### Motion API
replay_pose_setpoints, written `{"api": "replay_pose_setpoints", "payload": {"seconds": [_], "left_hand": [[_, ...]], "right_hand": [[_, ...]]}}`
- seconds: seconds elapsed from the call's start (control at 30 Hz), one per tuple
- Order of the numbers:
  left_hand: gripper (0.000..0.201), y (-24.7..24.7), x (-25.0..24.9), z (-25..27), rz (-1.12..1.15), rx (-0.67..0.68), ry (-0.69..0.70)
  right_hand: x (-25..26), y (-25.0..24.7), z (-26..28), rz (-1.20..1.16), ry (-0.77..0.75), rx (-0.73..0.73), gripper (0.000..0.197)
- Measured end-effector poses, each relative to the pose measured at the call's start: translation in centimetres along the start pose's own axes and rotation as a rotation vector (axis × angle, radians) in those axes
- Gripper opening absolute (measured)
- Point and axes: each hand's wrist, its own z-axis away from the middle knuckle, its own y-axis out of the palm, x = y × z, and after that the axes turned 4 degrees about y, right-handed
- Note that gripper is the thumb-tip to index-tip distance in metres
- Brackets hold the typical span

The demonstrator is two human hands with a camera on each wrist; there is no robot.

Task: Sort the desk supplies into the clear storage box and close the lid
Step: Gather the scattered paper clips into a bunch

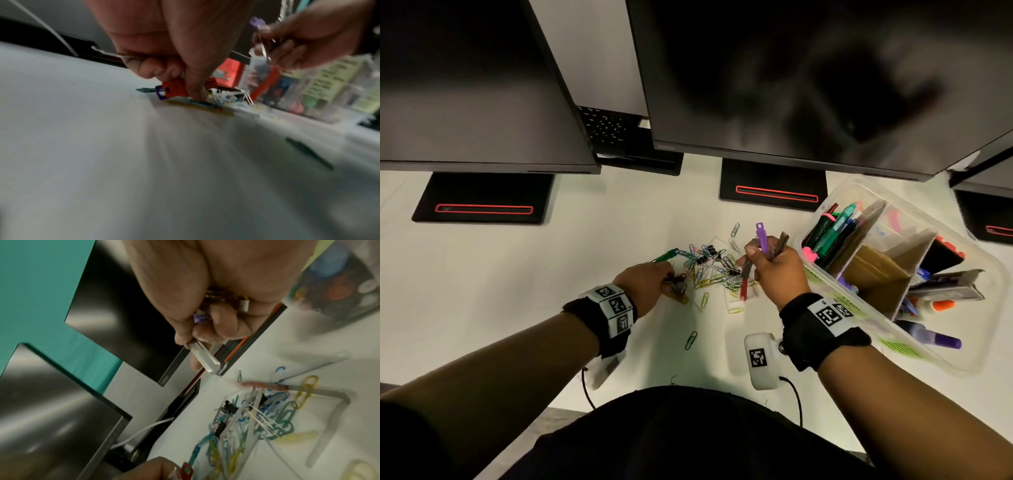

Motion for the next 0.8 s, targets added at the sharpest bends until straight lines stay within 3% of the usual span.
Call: {"api": "replay_pose_setpoints", "payload": {"seconds": [0.1, 0.23, 0.37, 0.5, 0.6, 0.8], "left_hand": [[0.028, -0.7, -0.4, -0.1, 0.065, -0.059, 0.015], [0.024, -1.4, -1.2, 0.0, 0.165, -0.192, 0.056], [0.013, -1.8, -1.6, -0.1, 0.567, -0.16, -0.074], [0.025, -2.0, -1.4, 0.5, 1.161, -0.117, -0.275], [0.029, -2.2, -1.3, 0.8, 1.296, -0.065, -0.335], [0.026, -2.5, -0.4, 0.9, 1.464, -0.039, -0.437]], "right_hand": [[-0.2, -0.1, 0.4, 0.046, 0.002, 0.032, 0.008], [-1.7, -0.5, 0.4, 0.354, -0.044, 0.02, 0.006], [-2.7, -0.8, 0.4, 0.419, -0.026, -0.004, 0.019], [-3.1, -0.9, 0.3, 0.482, -0.027, -0.044, 0.022], [-3.2, -0.9, 0.0, 0.622, 0.025, -0.065, 0.022], [-3.8, 0.2, -0.7, 0.878, 0.06, 0.073, 0.029]]}}
